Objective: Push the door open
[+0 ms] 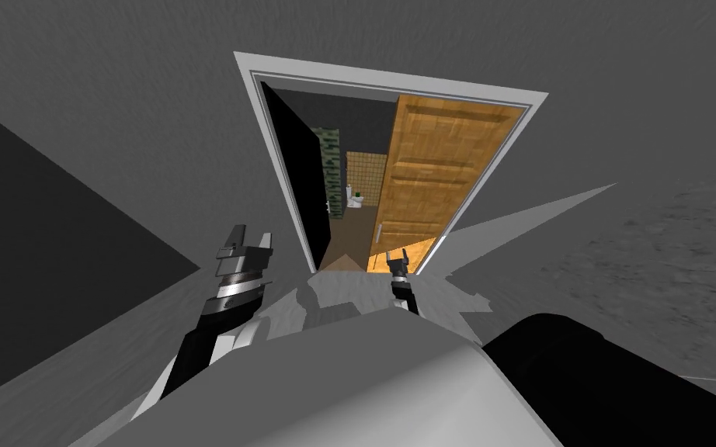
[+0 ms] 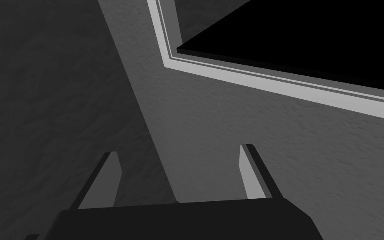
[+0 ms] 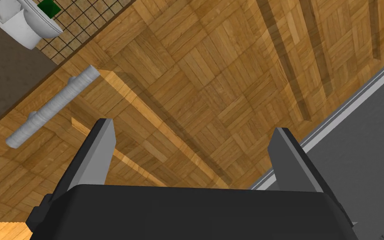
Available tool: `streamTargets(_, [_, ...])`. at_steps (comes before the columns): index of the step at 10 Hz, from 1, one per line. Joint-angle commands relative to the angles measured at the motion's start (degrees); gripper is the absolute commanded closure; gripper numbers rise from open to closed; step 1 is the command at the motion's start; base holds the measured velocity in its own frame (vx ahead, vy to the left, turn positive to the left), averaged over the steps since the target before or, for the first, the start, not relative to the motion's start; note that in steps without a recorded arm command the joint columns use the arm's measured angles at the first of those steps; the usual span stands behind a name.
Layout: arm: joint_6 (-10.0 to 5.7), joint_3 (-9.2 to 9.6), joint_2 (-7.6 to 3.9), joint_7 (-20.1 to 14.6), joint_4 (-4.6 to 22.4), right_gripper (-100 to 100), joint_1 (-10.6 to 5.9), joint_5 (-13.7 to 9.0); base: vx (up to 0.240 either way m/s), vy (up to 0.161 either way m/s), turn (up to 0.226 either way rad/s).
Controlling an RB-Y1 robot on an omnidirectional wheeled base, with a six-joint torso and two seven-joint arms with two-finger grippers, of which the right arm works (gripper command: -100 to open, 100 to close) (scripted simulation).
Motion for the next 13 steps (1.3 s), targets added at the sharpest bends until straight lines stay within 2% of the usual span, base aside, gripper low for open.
streamTargets(1, [-0.4,-0.33,0.01,-2.4,2.3,-100,-0.84,-1.0,0.073,-0.082,0.156])
streamTargets(6, [-1.87,-1.08,0.46,-9.3,9.1,-100,-2.81,-3.9,0.07,-0.089,0.153])
streamTargets(13, [-3.82,-2.08,1.65,-18.5,18.1,-100,-5.44,-7.8,0.063,-0.098,0.147])
